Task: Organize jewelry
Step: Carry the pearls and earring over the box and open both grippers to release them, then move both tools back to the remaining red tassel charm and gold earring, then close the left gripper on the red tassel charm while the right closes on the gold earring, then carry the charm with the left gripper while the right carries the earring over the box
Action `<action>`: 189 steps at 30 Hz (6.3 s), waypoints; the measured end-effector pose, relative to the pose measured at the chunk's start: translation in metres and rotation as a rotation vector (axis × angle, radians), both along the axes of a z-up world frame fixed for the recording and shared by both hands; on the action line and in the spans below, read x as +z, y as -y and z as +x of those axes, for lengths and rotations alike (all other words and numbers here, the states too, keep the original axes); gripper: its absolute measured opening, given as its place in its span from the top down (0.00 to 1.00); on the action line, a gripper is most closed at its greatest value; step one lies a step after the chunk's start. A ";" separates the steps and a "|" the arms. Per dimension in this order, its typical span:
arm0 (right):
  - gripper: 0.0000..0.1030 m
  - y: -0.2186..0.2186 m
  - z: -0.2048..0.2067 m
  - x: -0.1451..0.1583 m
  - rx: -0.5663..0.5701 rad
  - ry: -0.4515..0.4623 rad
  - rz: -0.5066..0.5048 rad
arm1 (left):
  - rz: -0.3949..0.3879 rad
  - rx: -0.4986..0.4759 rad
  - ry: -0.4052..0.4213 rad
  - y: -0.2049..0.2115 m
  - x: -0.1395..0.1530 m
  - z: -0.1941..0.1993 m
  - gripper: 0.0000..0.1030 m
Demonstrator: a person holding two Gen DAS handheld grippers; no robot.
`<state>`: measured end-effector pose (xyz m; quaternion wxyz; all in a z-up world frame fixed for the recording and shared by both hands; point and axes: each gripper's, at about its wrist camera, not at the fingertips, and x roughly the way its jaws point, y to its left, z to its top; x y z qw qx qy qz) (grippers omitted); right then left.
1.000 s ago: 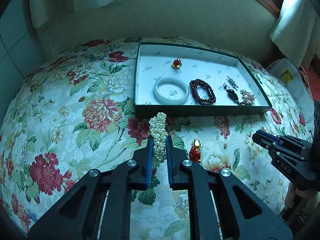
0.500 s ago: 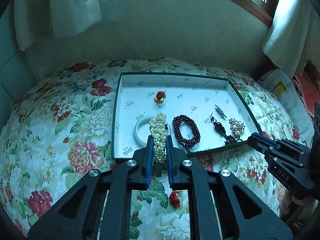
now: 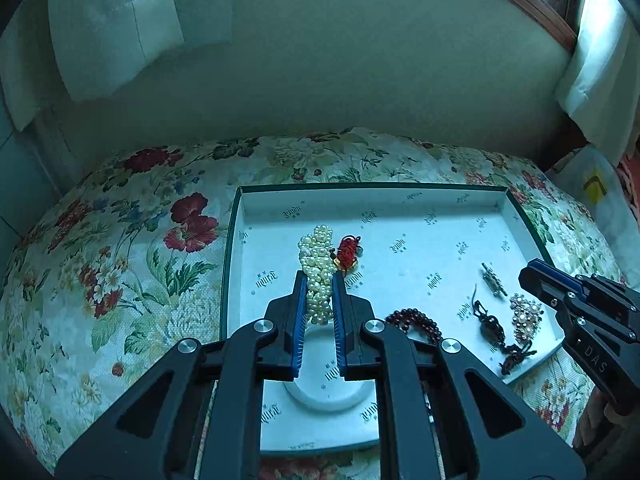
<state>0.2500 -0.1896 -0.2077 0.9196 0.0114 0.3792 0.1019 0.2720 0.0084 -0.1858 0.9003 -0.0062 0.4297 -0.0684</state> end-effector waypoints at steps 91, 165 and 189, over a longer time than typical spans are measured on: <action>0.69 -0.064 -0.117 -0.049 0.171 -0.161 -0.044 | -0.012 0.048 -0.151 -0.033 -0.031 -0.140 0.51; 0.93 -0.020 -0.114 -0.050 0.082 -0.139 -0.021 | 0.002 -0.093 -0.190 0.026 -0.051 -0.144 0.84; 0.93 -0.008 -0.112 -0.014 0.058 -0.067 0.018 | -0.063 -0.117 -0.071 0.030 0.007 -0.133 0.88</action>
